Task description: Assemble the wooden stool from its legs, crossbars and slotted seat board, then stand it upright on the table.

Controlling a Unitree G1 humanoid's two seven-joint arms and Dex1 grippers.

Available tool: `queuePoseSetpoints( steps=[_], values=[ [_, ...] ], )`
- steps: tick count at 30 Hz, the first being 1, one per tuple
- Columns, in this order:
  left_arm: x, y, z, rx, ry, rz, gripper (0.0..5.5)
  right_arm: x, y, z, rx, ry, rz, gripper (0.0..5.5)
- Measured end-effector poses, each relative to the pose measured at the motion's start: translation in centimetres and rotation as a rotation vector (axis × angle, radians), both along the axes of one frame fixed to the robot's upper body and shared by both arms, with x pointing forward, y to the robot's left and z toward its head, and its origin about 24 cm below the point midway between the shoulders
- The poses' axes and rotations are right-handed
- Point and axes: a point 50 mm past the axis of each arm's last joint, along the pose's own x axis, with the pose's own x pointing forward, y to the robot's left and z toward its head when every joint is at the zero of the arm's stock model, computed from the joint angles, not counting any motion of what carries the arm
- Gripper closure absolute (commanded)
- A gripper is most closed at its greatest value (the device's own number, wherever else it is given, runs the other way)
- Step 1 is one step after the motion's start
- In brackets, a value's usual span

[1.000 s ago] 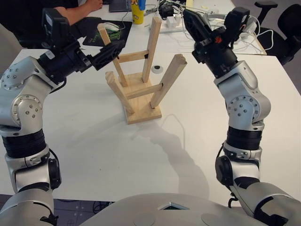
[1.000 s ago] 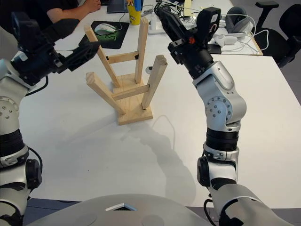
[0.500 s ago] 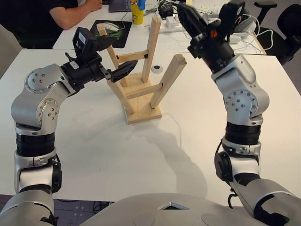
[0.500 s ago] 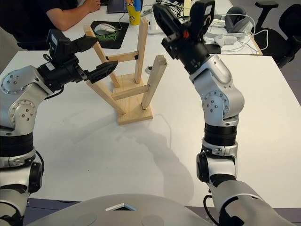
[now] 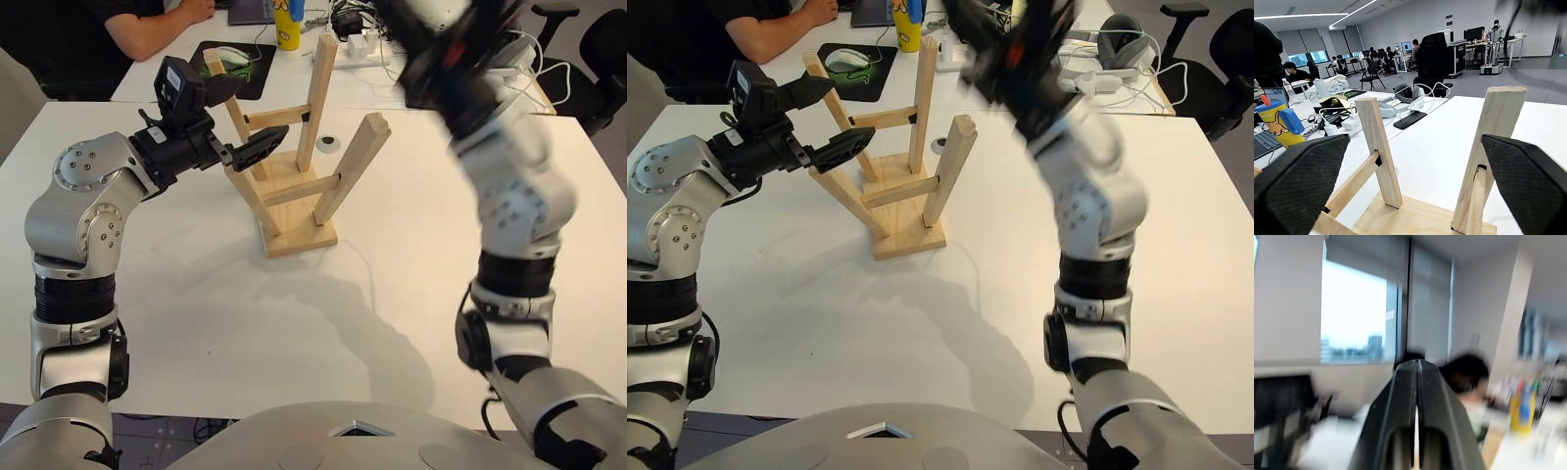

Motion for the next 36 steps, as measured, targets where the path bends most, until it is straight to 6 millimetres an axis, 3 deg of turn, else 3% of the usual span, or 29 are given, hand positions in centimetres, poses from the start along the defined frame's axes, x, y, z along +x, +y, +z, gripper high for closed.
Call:
queuePoseSetpoints(
  steps=[3, 8, 10, 13, 15, 17, 19, 21, 23, 24, 30, 33, 36],
  values=[
    [0.1, 0.2, -0.3, 0.012, 0.021, 0.012, 0.53, -1.0, 0.3, -0.4, -0.071, -0.023, 0.056, 5.49],
    [0.0, 0.1, -0.2, 0.009, 0.014, 0.004, 0.53, 0.0, -0.2, 1.1, 0.066, -0.062, -0.062, 5.49],
    [-0.1, 0.1, -0.1, 0.007, 0.012, -0.002, 0.53, 0.3, -1.5, 5.2, 0.147, -0.198, -0.149, 5.49],
    [-0.2, 0.0, -0.2, 0.008, 0.013, -0.005, 0.53, -1.0, -2.6, 10.9, 0.247, -0.393, -0.176, 5.49],
    [-0.3, 0.0, -0.2, 0.008, 0.013, -0.004, 0.53, -2.3, -2.5, 13.1, 0.298, -0.467, -0.153, 5.49],
    [-0.3, 0.1, -0.3, 0.007, 0.014, -0.003, 0.53, -2.9, -2.2, 13.9, 0.317, -0.487, -0.129, 5.49],
    [-0.3, 0.1, -0.3, 0.006, 0.014, -0.001, 0.53, -2.6, -1.9, 13.6, 0.321, -0.453, -0.125, 5.49],
    [-0.3, 0.1, -0.3, 0.007, 0.015, -0.002, 0.53, -1.3, -0.8, 11.0, 0.258, -0.315, -0.111, 5.49],
    [-0.3, 0.0, -0.2, 0.005, 0.011, -0.007, 0.53, 0.7, 1.2, 4.5, 0.068, -0.006, -0.101, 5.49],
    [-0.4, -0.1, -0.2, 0.005, 0.01, -0.009, 0.53, 0.7, 1.7, 0.7, 0.003, 0.14, -0.1, 5.49],
    [-0.4, 0.1, -0.6, 0.014, 0.032, 0.002, 0.53, -1.3, 1.9, 0.3, -0.048, 0.092, -0.086, 5.49],
    [-0.4, 0.2, -0.6, 0.004, 0.022, 0.01, 0.53, -0.7, 1.6, 1.0, 0.01, 0.076, -0.128, 5.49],
    [-0.2, 0.2, -1.3, -0.008, 0.037, 0.05, 0.53, 0.0, -0.1, 2.3, 0.095, 0.009, -0.234, 5.49]
  ],
)
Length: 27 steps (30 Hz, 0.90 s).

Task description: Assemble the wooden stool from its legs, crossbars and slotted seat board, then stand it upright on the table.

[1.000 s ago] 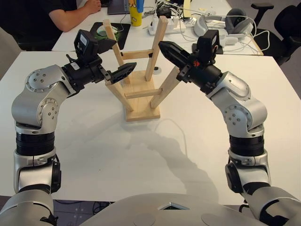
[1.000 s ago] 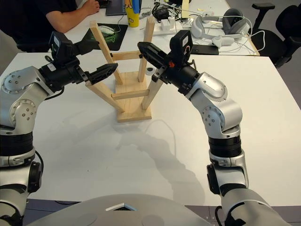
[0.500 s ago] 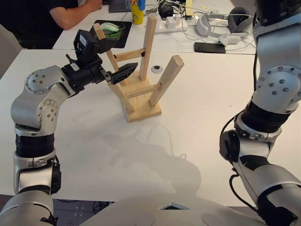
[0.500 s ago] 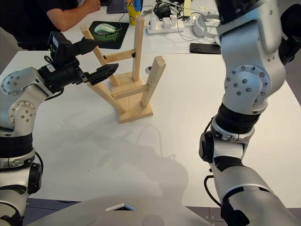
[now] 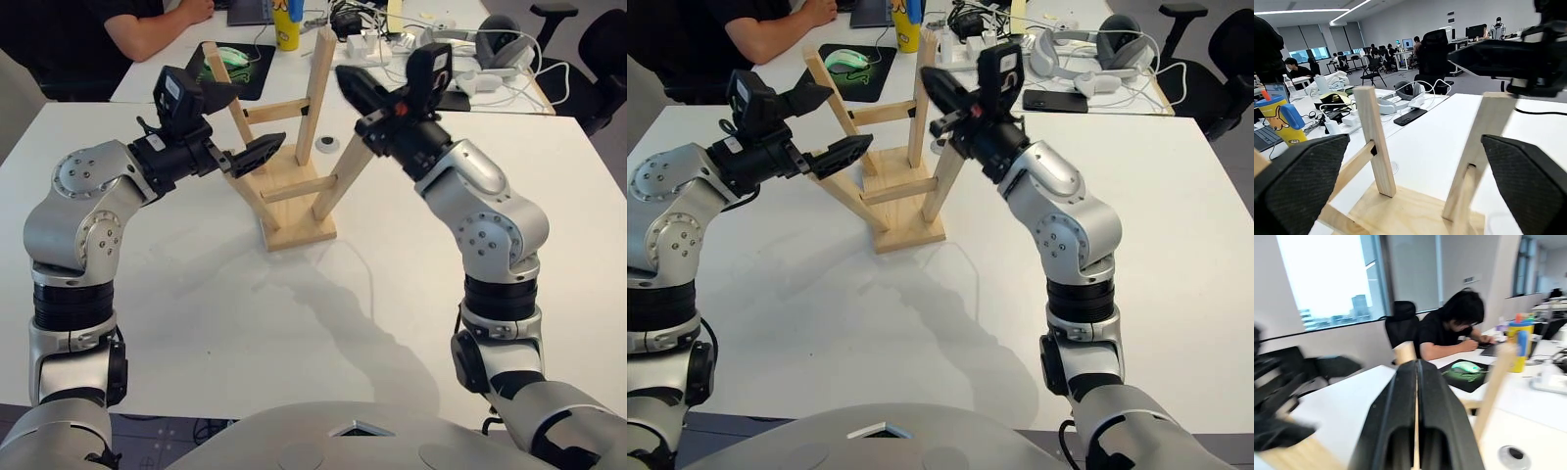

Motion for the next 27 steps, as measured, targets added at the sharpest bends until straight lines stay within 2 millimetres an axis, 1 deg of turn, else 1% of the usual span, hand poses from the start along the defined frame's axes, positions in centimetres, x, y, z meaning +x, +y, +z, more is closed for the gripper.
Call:
queuePoseSetpoints(
  steps=[2, 3, 5, 6, 7, 8, 9, 11, 12, 13, 14, 15, 17, 18, 19, 20, 22, 23, 27],
  values=[
    [0.4, 0.2, 0.4, -0.025, -0.067, 0.081, 0.53, -0.1, -1.0, 1.2, 0.054, -0.078, -0.055, 5.49],
    [0.7, 0.6, 0.9, -0.048, -0.127, 0.168, 0.53, -0.2, -1.3, 1.6, 0.076, -0.107, -0.08, 5.49],
    [0.7, 1.5, 2.1, -0.078, -0.233, 0.325, 0.53, -0.5, -1.5, 1.6, 0.086, -0.126, -0.111, 5.49],
    [0.3, 1.7, 2.9, -0.103, -0.291, 0.389, 0.53, -0.7, -1.7, 1.2, 0.095, -0.119, -0.13, 5.49],
    [-0.4, 1.8, 3.5, -0.117, -0.354, 0.438, 0.53, -0.8, -1.9, 0.4, 0.093, -0.094, -0.155, 5.49],
    [-1.0, 1.9, 3.8, -0.123, -0.388, 0.469, 0.53, -0.9, -2.3, -0.5, 0.081, -0.066, -0.187, 5.49],
    [-1.9, 2.2, 3.8, -0.135, -0.423, 0.541, 0.53, -1.1, -2.9, -1.9, 0.067, -0.016, -0.238, 5.49],
    [-3.1, 3.5, 2.6, -0.135, -0.408, 0.696, 0.53, -1.5, -4.1, -4.8, 0.035, 0.101, -0.329, 5.49],
    [-3.6, 4.2, 1.2, -0.096, -0.363, 0.774, 0.53, -1.9, -4.8, -6.3, 0.015, 0.168, -0.377, 5.49],
    [-4.0, 4.7, 0.1, -0.055, -0.324, 0.829, 0.53, -2.2, -5.3, -7.3, -0.001, 0.209, -0.419, 5.49],
    [-4.5, 5.1, -1.2, -0.015, -0.279, 0.879, 0.32, -2.6, -5.7, -8.2, -0.019, 0.249, -0.458, 5.5],
    [-4.9, 5.2, -2.0, 0.022, -0.251, 0.921, 0.25, -2.9, -5.8, -8.6, -0.033, 0.265, -0.488, 5.5],
    [-5.2, 4.9, -2.9, 0.036, -0.221, 0.97, 0.12, -3.3, -5.3, -8.8, -0.043, 0.272, -0.529, 5.5],
    [-5.2, 4.4, -3.0, 0.022, -0.214, 0.968, 0.32, -3.4, -4.9, -8.7, -0.046, 0.272, -0.542, 5.5],
    [-5.2, 3.9, -3.1, 0.011, -0.209, 0.956, 0.34, -3.5, -4.3, -8.6, -0.037, 0.284, -0.535, 5.5],
    [-5.2, 3.4, -3.2, -0.007, -0.201, 0.944, 0.52, -3.6, -3.6, -8.5, -0.027, 0.293, -0.516, 5.5],
    [-5.1, 2.4, -3.6, -0.047, -0.174, 0.931, 0.81, -3.9, -2.1, -8.2, -0.06, 0.271, -0.46, 5.5],
    [-5.1, 2.2, -3.7, -0.054, -0.167, 0.926, 0.91, -4.0, -1.8, -8.0, -0.077, 0.255, -0.453, 5.5],
    [-5.2, 1.9, -4.2, -0.094, -0.126, 0.92, 1.42, -4.0, -2.0, -8.0, -0.1, 0.244, -0.472, 5.5]
  ],
)
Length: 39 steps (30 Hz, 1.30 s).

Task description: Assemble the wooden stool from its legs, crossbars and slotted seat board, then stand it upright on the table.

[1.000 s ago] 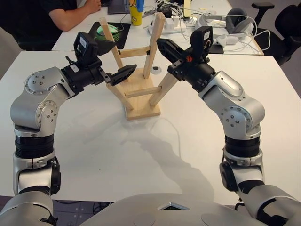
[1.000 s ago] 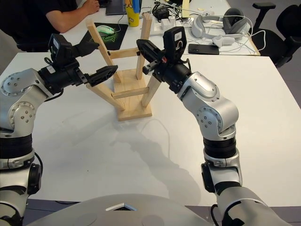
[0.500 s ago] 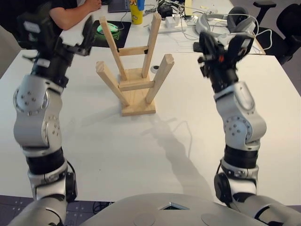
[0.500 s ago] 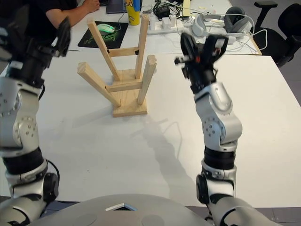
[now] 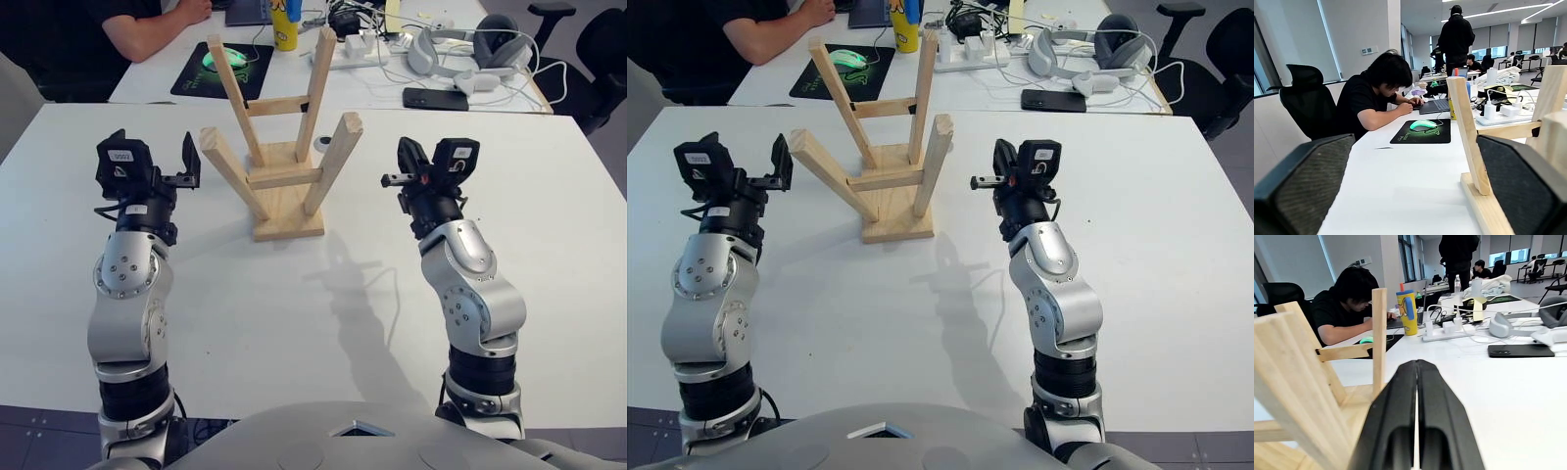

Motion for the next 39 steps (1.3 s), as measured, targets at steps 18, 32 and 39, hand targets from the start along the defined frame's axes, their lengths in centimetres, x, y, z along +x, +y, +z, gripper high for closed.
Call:
queuePoseSetpoints(
  steps=[18, 32, 39],
  values=[
    [0.0, 0.7, 0.5, 0.059, -0.046, 0.09, 3.93, 1.6, -1.8, 0.8, -0.05, -0.071, -0.166, 5.5],
    [0.5, -3.3, 0.3, 0.07, -0.019, -0.175, 5.46, 1.0, 4.5, 2.4, -0.051, -0.122, 0.201, 5.5],
    [1.7, -2.6, 0.3, 0.194, 0.043, -0.113, 5.46, 0.5, 5.0, 2.2, -0.086, -0.08, 0.241, 5.5]
  ],
)
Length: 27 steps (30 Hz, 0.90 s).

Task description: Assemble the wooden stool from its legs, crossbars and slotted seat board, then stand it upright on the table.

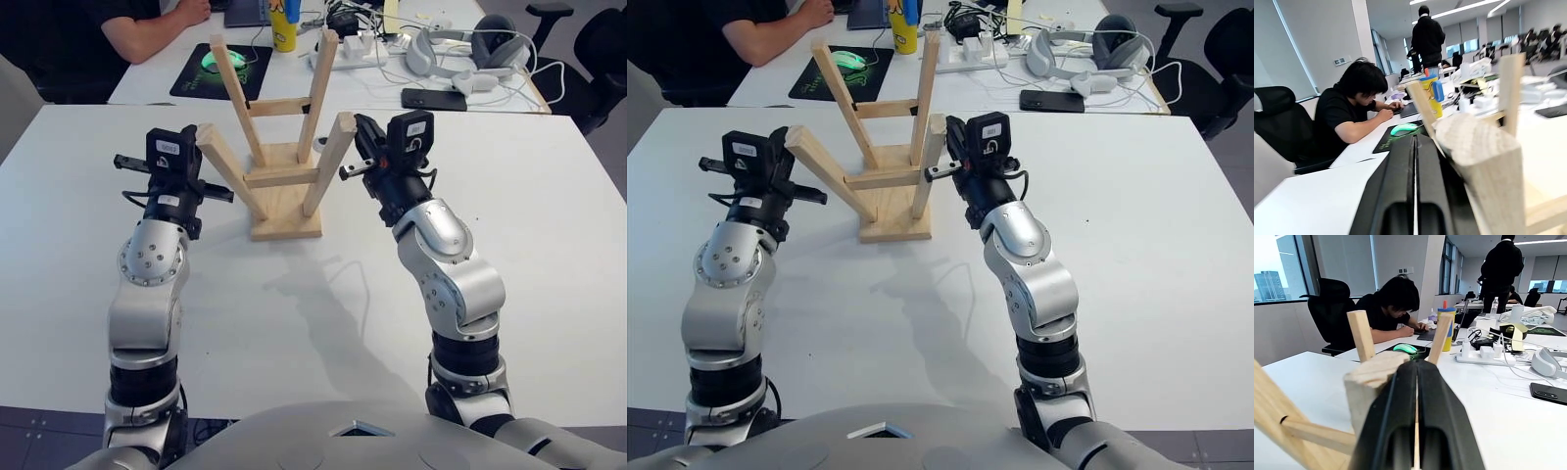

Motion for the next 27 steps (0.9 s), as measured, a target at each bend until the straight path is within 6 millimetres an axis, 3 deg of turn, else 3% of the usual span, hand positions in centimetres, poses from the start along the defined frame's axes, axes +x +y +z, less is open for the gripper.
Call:
queuePoseSetpoints(
  steps=[3, 7, 10, 12, 14, 17, 23, 27],
  values=[
    [0.3, 0.4, -0.5, -0.009, 0.028, 0.03, 5.46, 0.5, -0.6, -1.6, -0.009, 0.1, -0.069, 5.5],
    [-0.5, 4.8, 0.0, -0.065, -0.027, 0.302, 5.46, 1.1, -7.4, -2.5, 0.005, 0.146, -0.499, 5.5],
    [-1.3, 6.6, -0.3, -0.098, -0.033, 0.418, 5.46, 0.5, -9.1, -2.8, 0.045, 0.165, -0.605, 5.5],
    [-1.4, 6.9, -0.3, -0.113, -0.047, 0.437, 5.46, 0.4, -8.5, -2.7, 0.076, 0.162, -0.583, 5.5],
    [-1.0, 5.5, -0.1, -0.125, -0.056, 0.329, 5.46, 0.8, -6.2, -2.0, 0.083, 0.133, -0.424, 5.5],
    [0.0, -0.3, -0.7, -0.146, 0.012, -0.019, 5.46, 0.3, 0.5, -1.0, 0.075, 0.119, -0.01, 5.5],
    [0.1, -0.8, -1.8, 0.031, 0.127, -0.06, 5.46, -0.5, 0.1, -2.8, -0.083, 0.206, 0.058, 5.5],
    [0.5, -0.2, -3.2, 0.101, 0.217, -0.048, 5.46, -1.0, 0.2, -4.1, -0.143, 0.269, 0.182, 5.5]
  ],
)
